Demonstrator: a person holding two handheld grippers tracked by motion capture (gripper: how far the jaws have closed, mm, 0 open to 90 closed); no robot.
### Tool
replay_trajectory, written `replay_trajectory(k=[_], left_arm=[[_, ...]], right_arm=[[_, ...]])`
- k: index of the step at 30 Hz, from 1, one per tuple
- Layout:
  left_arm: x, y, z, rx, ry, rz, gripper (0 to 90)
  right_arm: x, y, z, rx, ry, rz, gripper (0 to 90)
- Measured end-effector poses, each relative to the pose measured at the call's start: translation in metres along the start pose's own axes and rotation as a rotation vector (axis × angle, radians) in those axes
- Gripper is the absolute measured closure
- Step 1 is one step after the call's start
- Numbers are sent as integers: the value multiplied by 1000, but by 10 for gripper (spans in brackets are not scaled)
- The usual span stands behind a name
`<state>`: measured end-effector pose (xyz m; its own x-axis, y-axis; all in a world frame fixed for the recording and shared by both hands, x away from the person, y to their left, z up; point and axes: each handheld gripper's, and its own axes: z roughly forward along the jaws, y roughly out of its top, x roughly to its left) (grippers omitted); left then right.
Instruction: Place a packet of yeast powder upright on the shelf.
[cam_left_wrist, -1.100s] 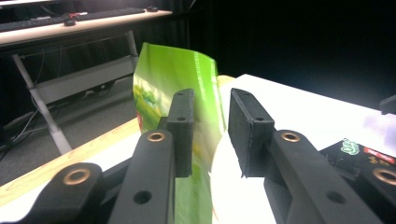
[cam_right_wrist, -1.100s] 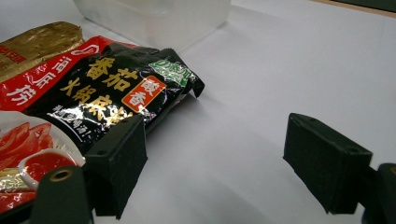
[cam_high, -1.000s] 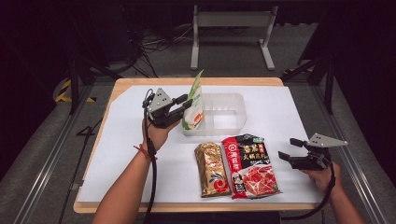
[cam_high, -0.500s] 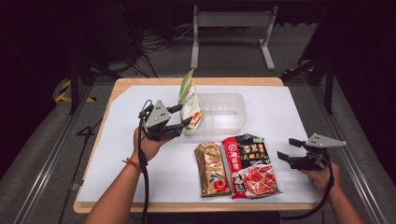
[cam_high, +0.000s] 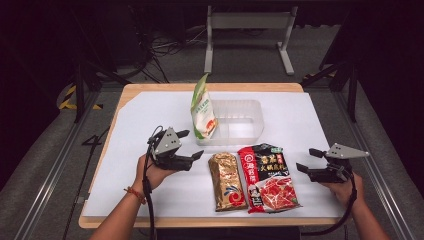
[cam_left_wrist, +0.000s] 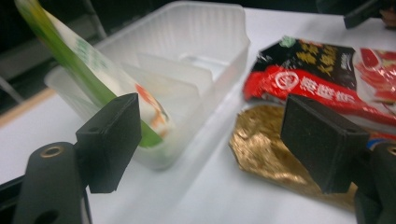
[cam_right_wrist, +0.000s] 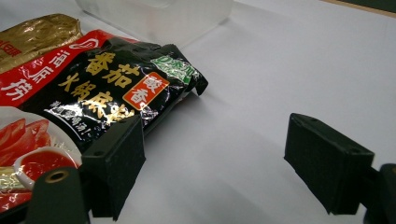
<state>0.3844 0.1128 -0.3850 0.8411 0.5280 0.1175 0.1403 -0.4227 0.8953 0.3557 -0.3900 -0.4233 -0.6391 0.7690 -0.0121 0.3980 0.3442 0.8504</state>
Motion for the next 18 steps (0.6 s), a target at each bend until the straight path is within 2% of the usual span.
replay_trajectory(k=[4, 7, 12, 18], left_arm=[[0, -10, 13, 52, -54, -27, 209], [2, -15, 21, 72, -97, -48, 206], [2, -22, 32, 107, -131, -81, 203], [2, -25, 45, 112, -188, -134, 199]], right_arm=[[0, 0, 0, 0, 2, 0, 205], [-1, 0, 0, -1, 2, 2, 203], [-1, 0, -1, -4, 4, 0, 201], [-1, 0, 0, -11, 14, 7, 197]])
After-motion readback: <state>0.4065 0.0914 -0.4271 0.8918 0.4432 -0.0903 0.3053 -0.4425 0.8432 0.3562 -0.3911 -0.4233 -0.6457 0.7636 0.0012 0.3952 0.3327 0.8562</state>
